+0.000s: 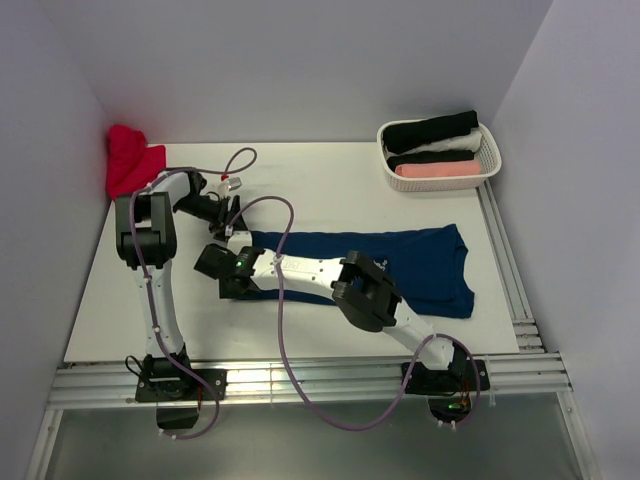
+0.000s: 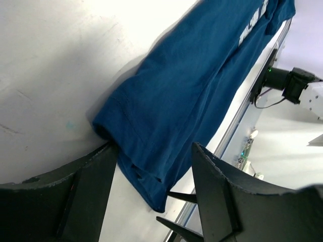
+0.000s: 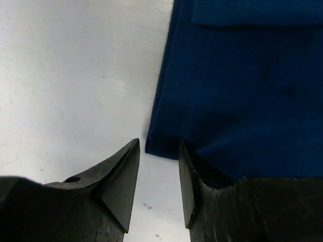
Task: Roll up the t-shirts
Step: Roll the tshirt
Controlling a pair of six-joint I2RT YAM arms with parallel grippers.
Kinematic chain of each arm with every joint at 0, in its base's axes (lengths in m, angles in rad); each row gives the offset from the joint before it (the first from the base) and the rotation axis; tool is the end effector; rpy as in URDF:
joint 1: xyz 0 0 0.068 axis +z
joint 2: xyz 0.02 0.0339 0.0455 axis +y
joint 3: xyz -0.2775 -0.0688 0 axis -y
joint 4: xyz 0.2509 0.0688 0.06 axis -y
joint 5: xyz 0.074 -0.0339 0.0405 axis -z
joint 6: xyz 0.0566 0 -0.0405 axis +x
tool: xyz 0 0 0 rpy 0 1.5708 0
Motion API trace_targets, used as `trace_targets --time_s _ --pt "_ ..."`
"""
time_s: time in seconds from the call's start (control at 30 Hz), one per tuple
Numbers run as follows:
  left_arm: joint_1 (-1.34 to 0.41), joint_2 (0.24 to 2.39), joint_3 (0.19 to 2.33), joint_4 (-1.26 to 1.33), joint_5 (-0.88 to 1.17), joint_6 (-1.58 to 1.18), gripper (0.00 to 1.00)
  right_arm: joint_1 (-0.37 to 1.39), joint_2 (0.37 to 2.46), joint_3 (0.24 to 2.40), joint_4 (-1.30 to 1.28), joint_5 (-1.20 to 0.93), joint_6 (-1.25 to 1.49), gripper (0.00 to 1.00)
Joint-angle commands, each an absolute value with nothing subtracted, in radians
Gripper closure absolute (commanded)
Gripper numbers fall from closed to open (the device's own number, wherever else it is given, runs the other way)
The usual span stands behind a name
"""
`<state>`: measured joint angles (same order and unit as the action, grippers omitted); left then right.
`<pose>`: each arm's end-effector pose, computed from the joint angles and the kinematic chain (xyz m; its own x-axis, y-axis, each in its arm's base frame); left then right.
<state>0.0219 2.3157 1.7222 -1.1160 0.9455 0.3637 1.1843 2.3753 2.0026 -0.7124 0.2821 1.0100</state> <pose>0.4358 -0.0364 0.1208 -0.9698 0.1870 -0.1564 0.2355 0.5523 -0.7997 0.2164 0.4899 0.1569 -0.8892 -0.0271 -0.4568 -0.1648 0.9502 0.2644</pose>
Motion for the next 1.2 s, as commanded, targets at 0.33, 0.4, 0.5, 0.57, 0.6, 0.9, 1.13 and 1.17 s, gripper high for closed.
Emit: trace_targets --time_s 0.33,0.4,0.5,0.57,0.6,0.9,1.13,1.17 --pt "0.005 2.31 1.687 -0.963 0.859 0.285 0.49 1.201 2.459 2.124 -0.874 0.327 1.012 0.62" --pt "-0.021 2.31 1.689 -0.95 0.858 0.276 0.58 1.201 2.465 2.131 -0.87 0.318 1.003 0.73" --pt "-0.023 2.303 1.686 -0.931 0.856 0.256 0.69 1.201 2.461 2.123 -0.85 0.301 0.98 0.8" --pt "-0.023 2.284 1.677 -0.917 0.848 0.238 0.85 1.203 2.447 2.118 -0.835 0.285 0.96 0.81" --pt "-0.023 2.273 1.672 -0.907 0.844 0.23 0.9 1.204 2.441 2.111 -0.812 0.278 0.956 0.82" --pt "0.0 2.123 1.597 -0.815 0.715 0.155 1.0 1.221 2.376 2.07 -0.658 0.158 0.904 0.89" --pt "0.055 2.051 1.539 -0.804 0.583 0.155 1.0 1.22 2.303 1.968 -0.526 0.127 0.923 0.89" --pt "0.057 2.043 1.534 -0.805 0.574 0.155 1.0 1.22 2.274 1.948 -0.506 0.129 0.928 0.89"
